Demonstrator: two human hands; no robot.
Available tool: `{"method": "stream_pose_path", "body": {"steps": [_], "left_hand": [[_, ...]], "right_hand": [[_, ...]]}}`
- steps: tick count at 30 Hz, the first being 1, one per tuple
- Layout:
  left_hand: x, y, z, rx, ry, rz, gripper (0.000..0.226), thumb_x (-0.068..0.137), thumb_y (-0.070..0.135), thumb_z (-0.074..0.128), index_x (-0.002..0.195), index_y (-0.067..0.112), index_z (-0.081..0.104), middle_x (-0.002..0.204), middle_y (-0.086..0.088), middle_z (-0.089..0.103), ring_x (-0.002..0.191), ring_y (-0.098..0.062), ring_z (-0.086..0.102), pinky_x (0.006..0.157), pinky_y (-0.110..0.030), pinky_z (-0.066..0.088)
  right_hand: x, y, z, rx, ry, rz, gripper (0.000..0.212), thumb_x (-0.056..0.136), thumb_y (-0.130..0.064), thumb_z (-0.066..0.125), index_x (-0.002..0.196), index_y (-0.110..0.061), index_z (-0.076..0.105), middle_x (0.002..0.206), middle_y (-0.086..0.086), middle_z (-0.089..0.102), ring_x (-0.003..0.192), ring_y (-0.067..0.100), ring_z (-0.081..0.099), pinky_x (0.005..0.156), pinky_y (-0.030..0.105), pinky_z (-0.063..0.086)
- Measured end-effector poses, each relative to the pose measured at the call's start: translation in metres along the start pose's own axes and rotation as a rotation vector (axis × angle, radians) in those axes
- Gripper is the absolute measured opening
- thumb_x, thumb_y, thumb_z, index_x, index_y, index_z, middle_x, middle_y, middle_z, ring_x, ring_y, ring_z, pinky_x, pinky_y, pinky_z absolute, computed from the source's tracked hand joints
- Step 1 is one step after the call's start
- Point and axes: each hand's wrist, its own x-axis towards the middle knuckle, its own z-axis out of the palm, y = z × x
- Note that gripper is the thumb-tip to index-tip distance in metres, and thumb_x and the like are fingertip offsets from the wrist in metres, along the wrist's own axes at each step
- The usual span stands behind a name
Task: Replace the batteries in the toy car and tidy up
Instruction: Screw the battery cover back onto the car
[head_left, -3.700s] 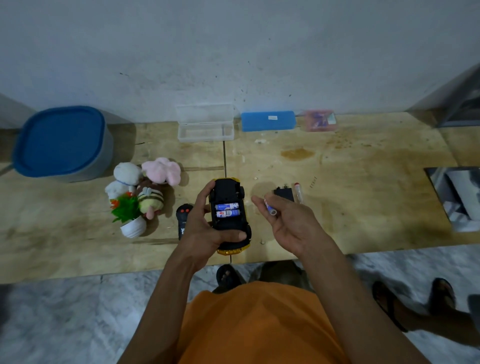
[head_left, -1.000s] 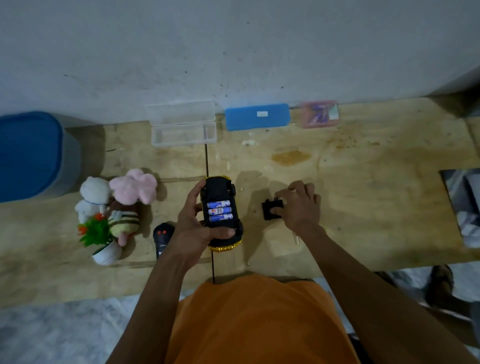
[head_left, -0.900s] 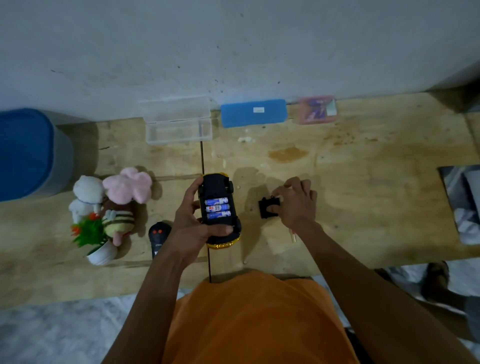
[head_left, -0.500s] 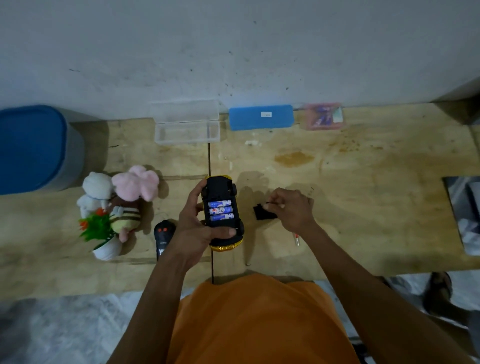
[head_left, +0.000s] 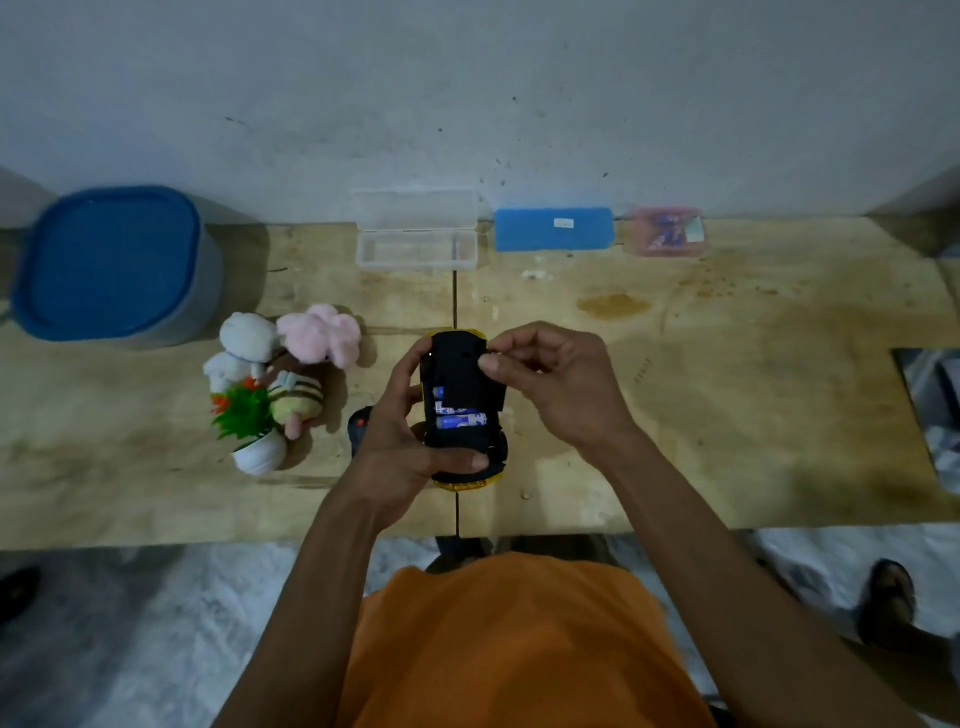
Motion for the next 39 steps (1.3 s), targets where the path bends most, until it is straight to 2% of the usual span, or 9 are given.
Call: {"method": "stream_pose_path", "body": {"steps": [4,7,14,18,22,31,35,39], "left_hand": [[-0.013,0.0,-0.005,0.032,-0.047,0.033,0.126,0.043,-0.006,0.094,0.142,0.052,0.042,0.142,-0.013,0.049,0.118,-0.04,0.062,0.085,-0.063,0.057],[-0.022,-0.003,-0.01,0.044,-0.062,0.035,0.127,0.044,-0.004,0.094,0.144,0.052,0.039,0.144,-0.015,0.047,0.12,-0.041,0.06,0.086,-0.066,0.055],[-0.035,-0.005,-0.009,0.084,-0.075,0.064,0.125,0.049,-0.012,0.089,0.146,0.048,0.039,0.143,-0.012,0.047,0.117,-0.036,0.063,0.083,-0.06,0.059],[-0.039,-0.006,-0.01,0.075,-0.075,0.068,0.124,0.05,-0.013,0.089,0.146,0.048,0.039,0.143,-0.013,0.047,0.118,-0.037,0.062,0.082,-0.058,0.059],[-0.04,-0.007,-0.01,0.068,-0.08,0.065,0.125,0.049,-0.013,0.089,0.146,0.048,0.04,0.143,-0.014,0.047,0.117,-0.039,0.063,0.083,-0.061,0.058],[-0.038,-0.004,-0.007,0.078,-0.079,0.07,0.125,0.048,-0.012,0.089,0.146,0.047,0.04,0.143,-0.009,0.049,0.117,-0.035,0.063,0.084,-0.057,0.059],[-0.037,-0.004,-0.005,0.085,-0.074,0.066,0.124,0.048,-0.011,0.09,0.145,0.048,0.04,0.142,-0.008,0.049,0.117,-0.035,0.063,0.083,-0.054,0.06],[-0.036,-0.004,-0.005,0.077,-0.08,0.064,0.123,0.046,-0.007,0.091,0.144,0.049,0.042,0.142,-0.007,0.048,0.117,-0.036,0.062,0.083,-0.055,0.06]], "right_hand": [[-0.017,0.007,0.013,-0.006,-0.007,0.027,0.013,0.079,-0.01,0.083,0.09,-0.013,0.076,0.082,0.006,0.077,0.079,0.016,0.073,0.083,0.037,0.061],[-0.027,0.01,0.019,-0.019,-0.011,0.022,0.014,0.078,-0.01,0.084,0.089,-0.015,0.076,0.082,0.005,0.077,0.08,0.017,0.074,0.083,0.039,0.061],[-0.039,0.01,0.023,-0.044,0.002,-0.006,0.014,0.078,-0.008,0.083,0.089,-0.011,0.076,0.079,0.005,0.076,0.075,0.013,0.072,0.076,0.027,0.06],[-0.042,0.012,0.024,-0.108,-0.003,-0.04,0.013,0.078,-0.013,0.084,0.088,-0.016,0.076,0.08,0.003,0.077,0.077,0.015,0.073,0.077,0.031,0.06],[-0.046,0.014,0.027,-0.045,0.02,-0.006,0.013,0.078,-0.012,0.084,0.089,-0.013,0.076,0.079,0.002,0.077,0.076,0.01,0.073,0.075,0.023,0.059],[-0.045,0.014,0.025,0.045,0.036,0.02,0.012,0.08,-0.007,0.082,0.09,-0.006,0.076,0.079,0.007,0.076,0.07,0.007,0.071,0.064,0.015,0.053],[-0.043,0.018,0.025,-0.077,0.047,-0.025,0.013,0.079,-0.015,0.084,0.09,-0.015,0.077,0.082,0.004,0.077,0.08,0.015,0.074,0.075,0.027,0.06],[-0.041,0.018,0.023,-0.25,0.025,-0.131,0.012,0.08,-0.019,0.083,0.091,-0.018,0.077,0.077,-0.008,0.074,0.073,0.0,0.068,0.068,0.014,0.051]]}}
